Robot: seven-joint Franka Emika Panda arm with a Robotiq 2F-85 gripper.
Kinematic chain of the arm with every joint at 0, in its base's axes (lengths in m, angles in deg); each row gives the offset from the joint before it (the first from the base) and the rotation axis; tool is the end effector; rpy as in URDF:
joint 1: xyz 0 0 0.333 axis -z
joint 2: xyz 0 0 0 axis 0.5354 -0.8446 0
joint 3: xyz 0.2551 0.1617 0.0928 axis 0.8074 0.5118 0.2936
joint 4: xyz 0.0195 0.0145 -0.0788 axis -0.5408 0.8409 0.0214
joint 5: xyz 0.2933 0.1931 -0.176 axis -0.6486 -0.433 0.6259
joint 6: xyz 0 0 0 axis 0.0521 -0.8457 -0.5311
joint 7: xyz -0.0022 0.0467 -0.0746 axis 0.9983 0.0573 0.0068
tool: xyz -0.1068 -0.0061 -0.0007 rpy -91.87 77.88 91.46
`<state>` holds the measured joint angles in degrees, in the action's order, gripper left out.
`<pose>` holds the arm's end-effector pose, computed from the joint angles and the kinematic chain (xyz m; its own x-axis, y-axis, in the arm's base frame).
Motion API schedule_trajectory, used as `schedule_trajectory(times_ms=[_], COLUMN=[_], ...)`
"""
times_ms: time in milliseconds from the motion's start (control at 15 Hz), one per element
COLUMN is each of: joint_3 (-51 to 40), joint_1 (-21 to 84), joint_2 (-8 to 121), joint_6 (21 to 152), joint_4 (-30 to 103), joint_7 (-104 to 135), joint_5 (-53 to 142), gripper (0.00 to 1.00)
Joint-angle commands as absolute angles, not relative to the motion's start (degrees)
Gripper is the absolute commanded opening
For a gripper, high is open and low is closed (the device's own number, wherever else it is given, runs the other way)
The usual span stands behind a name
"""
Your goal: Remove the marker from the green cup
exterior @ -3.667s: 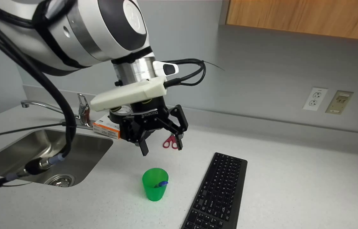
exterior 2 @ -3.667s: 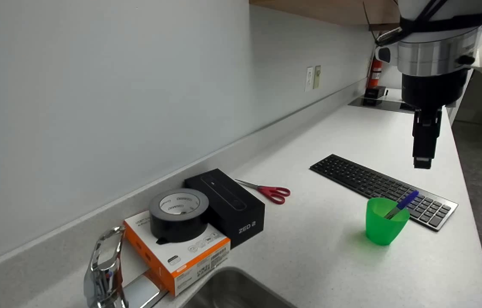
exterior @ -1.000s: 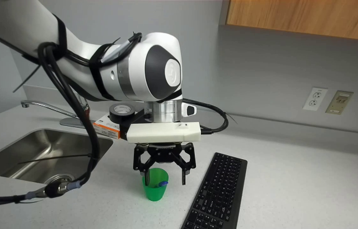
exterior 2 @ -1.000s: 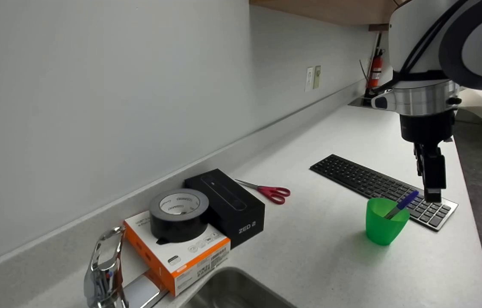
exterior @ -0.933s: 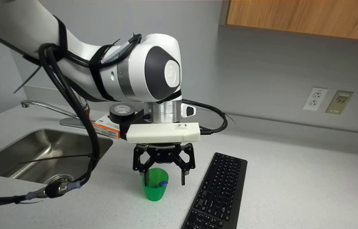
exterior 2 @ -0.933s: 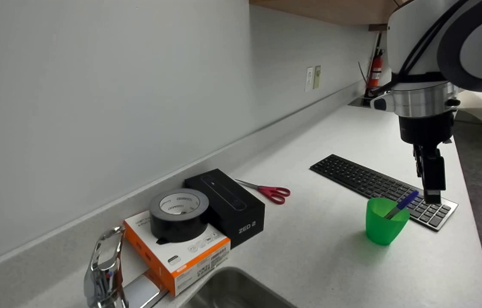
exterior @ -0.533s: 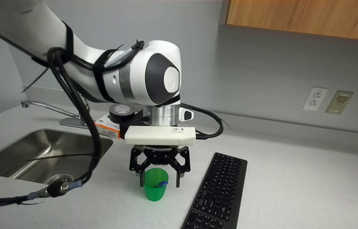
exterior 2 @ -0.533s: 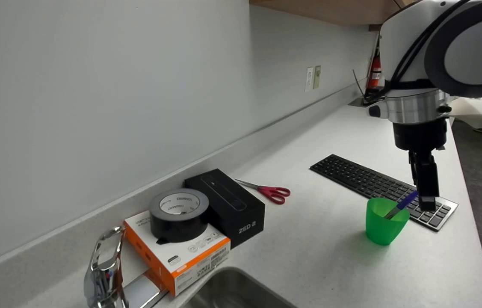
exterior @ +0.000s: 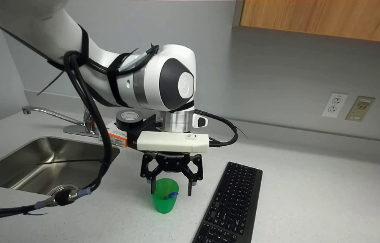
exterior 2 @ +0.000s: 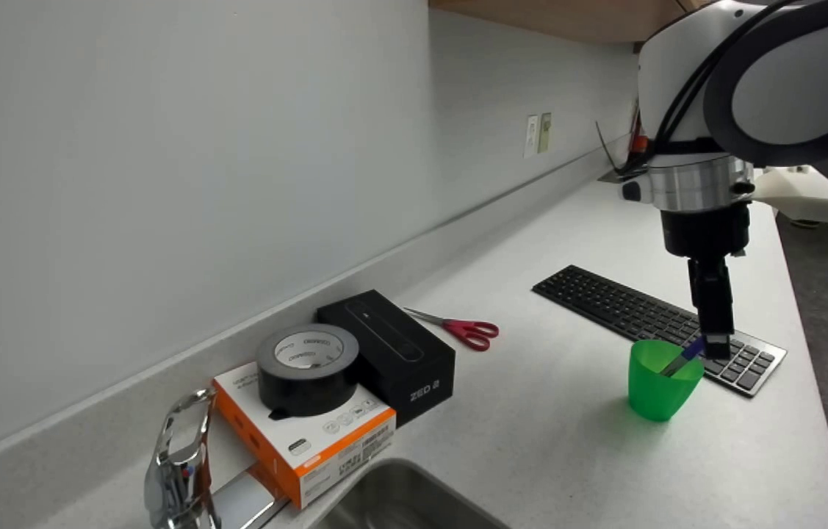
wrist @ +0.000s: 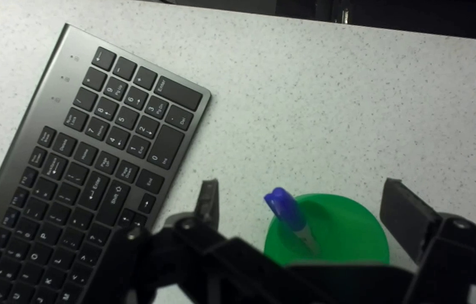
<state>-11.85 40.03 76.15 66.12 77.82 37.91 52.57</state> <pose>0.4386 -0.1570 0.3399 0.9450 0.0905 -0.3142 0.1095 -0.9930 0.0433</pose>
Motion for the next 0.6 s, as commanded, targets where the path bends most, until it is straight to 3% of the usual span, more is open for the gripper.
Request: schedule_trajectory(times_ms=[0,67,533], joint_3=[-11.6,-11.6,-11.3], joint_1=[40.6,40.5,40.6], joint_2=[74.3,73.9,71.7], joint_6=[63.6,63.2,62.1], joint_4=[75.3,75.0,73.5], joint_7=[39.1,39.0,38.9], joint_5=[50.6,50.5,49.7], gripper=[1.00,0.97,0.39])
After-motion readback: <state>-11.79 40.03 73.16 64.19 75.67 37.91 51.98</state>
